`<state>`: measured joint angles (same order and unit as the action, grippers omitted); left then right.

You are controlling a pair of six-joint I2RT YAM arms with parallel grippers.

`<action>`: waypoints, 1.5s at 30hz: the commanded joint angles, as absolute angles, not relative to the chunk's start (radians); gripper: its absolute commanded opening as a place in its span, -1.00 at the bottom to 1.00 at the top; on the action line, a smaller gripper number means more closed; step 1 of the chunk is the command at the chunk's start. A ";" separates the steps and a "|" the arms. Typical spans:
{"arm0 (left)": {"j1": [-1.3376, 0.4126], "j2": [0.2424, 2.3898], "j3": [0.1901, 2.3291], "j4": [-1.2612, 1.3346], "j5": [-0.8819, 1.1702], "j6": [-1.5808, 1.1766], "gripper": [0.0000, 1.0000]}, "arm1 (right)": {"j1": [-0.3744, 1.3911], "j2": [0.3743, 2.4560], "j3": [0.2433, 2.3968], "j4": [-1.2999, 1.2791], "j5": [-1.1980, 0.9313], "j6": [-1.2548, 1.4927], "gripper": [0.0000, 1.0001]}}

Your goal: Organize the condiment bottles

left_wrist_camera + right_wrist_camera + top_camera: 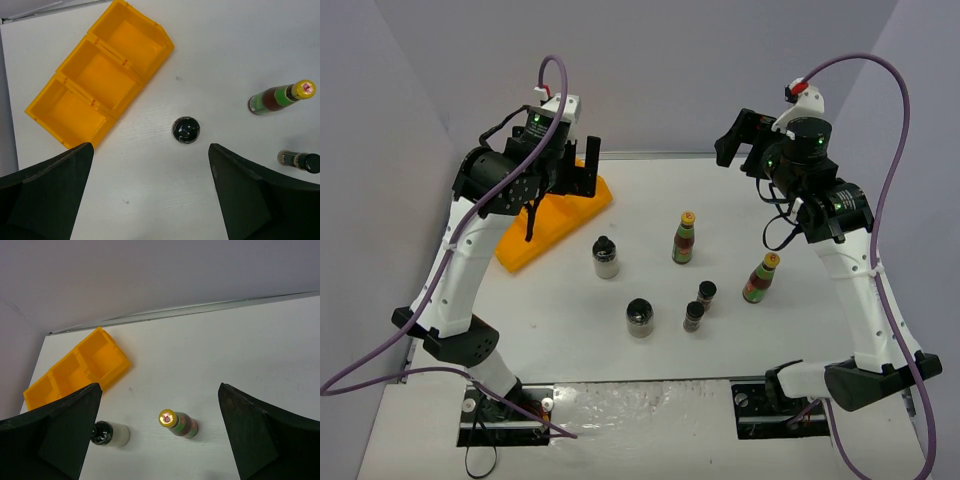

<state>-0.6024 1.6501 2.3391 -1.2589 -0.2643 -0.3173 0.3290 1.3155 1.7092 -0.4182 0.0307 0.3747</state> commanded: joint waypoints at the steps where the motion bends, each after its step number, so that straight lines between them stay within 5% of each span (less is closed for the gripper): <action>1: -0.614 1.593 2.323 -1.225 -0.293 -0.319 0.94 | 0.336 1.272 1.710 -0.367 0.060 0.348 1.00; 11: -0.662 1.569 2.261 -1.202 -0.324 -0.306 0.94 | 0.336 1.237 1.672 -0.366 0.095 0.340 1.00; 45: -0.642 1.601 1.510 -0.653 -0.133 -0.463 0.94 | 0.335 1.059 1.417 -0.365 0.112 0.383 1.00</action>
